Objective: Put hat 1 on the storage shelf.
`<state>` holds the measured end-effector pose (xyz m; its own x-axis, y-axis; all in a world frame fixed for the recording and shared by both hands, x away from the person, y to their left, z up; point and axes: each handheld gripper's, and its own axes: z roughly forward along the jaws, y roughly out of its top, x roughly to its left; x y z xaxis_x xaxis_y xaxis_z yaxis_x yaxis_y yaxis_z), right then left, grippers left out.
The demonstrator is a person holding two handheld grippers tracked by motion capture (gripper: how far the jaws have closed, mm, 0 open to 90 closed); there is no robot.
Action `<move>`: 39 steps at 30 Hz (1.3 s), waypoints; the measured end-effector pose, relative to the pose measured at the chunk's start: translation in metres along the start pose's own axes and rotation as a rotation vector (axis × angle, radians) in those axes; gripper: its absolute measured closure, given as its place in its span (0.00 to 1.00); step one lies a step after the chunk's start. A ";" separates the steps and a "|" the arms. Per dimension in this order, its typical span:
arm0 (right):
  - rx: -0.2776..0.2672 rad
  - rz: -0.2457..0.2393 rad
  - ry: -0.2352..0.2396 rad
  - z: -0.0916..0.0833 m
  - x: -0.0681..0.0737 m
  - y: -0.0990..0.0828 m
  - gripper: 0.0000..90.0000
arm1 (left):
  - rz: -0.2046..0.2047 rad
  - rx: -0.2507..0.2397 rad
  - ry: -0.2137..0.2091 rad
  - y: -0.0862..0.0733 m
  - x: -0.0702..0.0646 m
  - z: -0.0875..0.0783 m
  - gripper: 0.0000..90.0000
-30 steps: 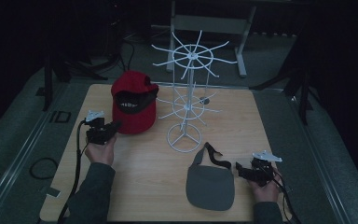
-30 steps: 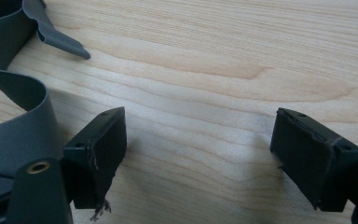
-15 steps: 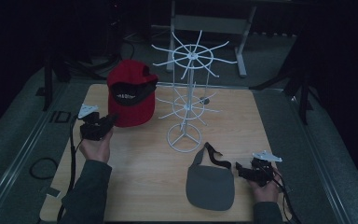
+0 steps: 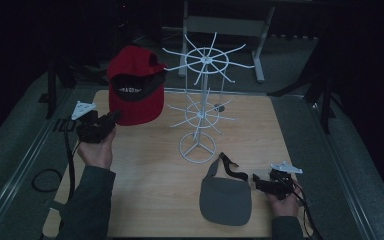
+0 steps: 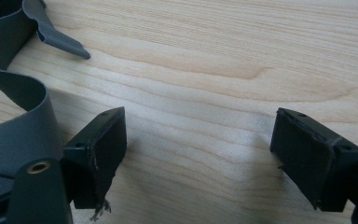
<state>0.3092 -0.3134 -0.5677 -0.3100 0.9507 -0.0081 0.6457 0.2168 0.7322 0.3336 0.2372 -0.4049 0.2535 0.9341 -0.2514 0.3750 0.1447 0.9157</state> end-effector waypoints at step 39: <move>-0.002 0.002 -0.001 0.000 0.000 0.000 0.20 | 0.011 -0.148 -0.122 0.038 -0.017 -0.040 0.96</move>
<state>0.3093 -0.3132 -0.5678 -0.3079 0.9514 -0.0078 0.6449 0.2147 0.7335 0.3075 0.2403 -0.3533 0.3664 0.8906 -0.2693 0.2383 0.1900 0.9524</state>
